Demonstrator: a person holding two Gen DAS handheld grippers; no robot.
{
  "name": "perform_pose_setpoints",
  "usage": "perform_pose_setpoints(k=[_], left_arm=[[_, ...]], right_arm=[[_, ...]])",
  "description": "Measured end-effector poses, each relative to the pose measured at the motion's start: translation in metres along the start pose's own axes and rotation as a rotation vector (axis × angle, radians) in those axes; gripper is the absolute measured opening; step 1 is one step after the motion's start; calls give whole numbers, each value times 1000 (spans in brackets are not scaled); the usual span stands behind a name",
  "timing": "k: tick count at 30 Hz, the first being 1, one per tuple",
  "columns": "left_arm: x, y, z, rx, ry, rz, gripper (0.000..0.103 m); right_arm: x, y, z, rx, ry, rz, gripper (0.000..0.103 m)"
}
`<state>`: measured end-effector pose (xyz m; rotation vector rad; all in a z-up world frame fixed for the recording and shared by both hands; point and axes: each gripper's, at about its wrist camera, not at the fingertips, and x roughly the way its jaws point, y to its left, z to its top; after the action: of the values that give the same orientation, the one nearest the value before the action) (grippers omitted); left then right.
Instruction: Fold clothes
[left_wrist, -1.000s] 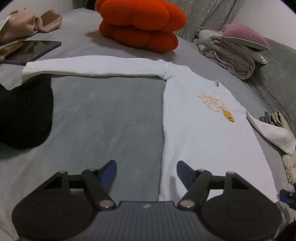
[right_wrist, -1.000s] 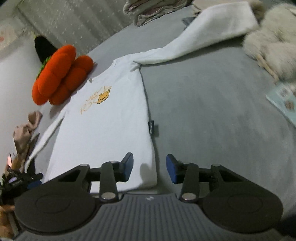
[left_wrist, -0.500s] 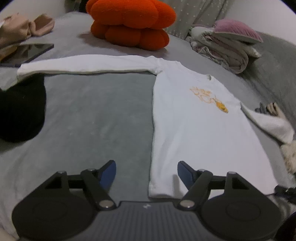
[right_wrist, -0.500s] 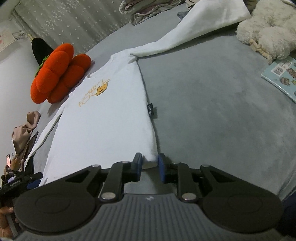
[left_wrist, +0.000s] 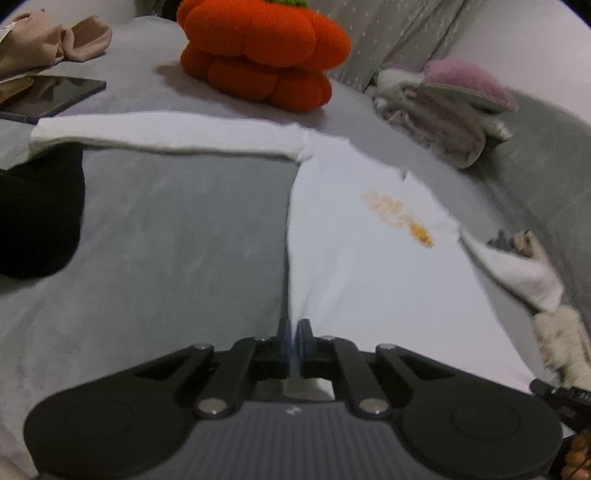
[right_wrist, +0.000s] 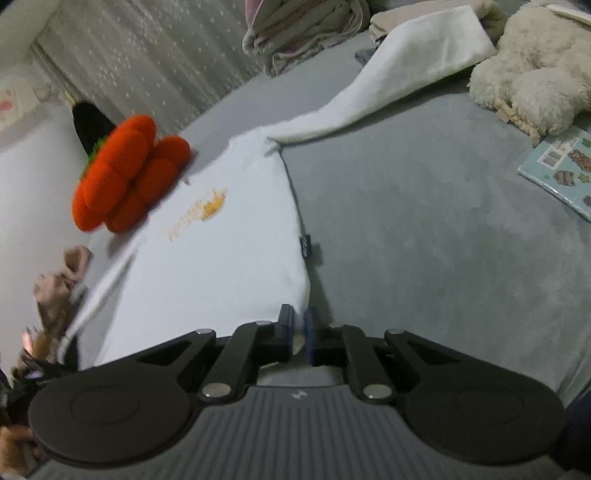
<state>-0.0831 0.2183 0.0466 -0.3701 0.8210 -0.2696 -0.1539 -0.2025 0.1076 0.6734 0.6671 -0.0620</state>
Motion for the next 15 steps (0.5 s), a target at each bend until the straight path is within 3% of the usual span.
perform_pose_setpoints(k=[6, 9, 13, 15], left_arm=[[-35, -2, -1, -2, -74, -26, 3], [-25, -3, -10, 25, -32, 12, 3], [7, -12, -23, 142, 73, 109, 6], [2, -8, -17, 127, 41, 127, 15]], right_arm=[[-30, 12, 1, -2, -41, 71, 9], [-20, 15, -1, -49, -10, 9, 9], [3, 14, -8, -116, 35, -96, 9], [6, 20, -10, -175, 35, -126, 9]])
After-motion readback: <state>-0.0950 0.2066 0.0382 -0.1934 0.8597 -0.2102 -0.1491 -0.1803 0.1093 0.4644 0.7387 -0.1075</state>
